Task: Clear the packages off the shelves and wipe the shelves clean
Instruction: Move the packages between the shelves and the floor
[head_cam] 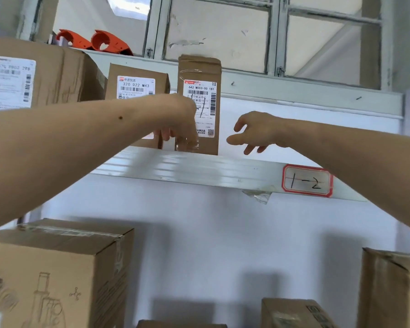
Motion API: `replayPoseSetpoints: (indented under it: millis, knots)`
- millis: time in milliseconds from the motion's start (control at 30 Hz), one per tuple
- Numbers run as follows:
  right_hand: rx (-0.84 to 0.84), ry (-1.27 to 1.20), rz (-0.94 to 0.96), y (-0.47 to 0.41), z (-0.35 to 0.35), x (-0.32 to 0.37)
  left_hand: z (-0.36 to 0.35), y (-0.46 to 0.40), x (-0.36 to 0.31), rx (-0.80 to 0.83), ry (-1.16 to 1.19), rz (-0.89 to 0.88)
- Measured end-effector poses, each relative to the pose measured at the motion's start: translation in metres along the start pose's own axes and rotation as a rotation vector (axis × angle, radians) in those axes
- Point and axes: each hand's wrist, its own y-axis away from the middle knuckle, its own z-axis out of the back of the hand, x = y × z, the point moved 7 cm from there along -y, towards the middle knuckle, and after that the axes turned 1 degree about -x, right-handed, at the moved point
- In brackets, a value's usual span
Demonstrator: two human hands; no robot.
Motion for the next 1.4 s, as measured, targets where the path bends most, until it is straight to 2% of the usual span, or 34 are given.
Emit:
replayPoseSetpoints:
  millis: [333,667,867,1133,1400]
  knots:
    - [-0.129,0.555,-0.158,0.073,0.068,-0.075,0.008,0.014,-0.107,-0.011,0.016,-0.29]
    - [-0.108,0.864,-0.429,0.214,0.141,-0.173,-0.002,0.067,-0.271,-0.008,0.159,-0.651]
    - [-0.044,0.891,-0.557,0.327,0.174,-0.231,-0.011,0.136,-0.383,0.004,0.267,-0.83]
    - [0.119,0.854,-0.665,0.468,0.191,-0.323,-0.073,0.231,-0.532,0.248,0.385,-0.905]
    - [0.258,0.718,-0.775,0.585,0.145,-0.437,-0.2,0.319,-0.65,0.539,0.355,-0.933]
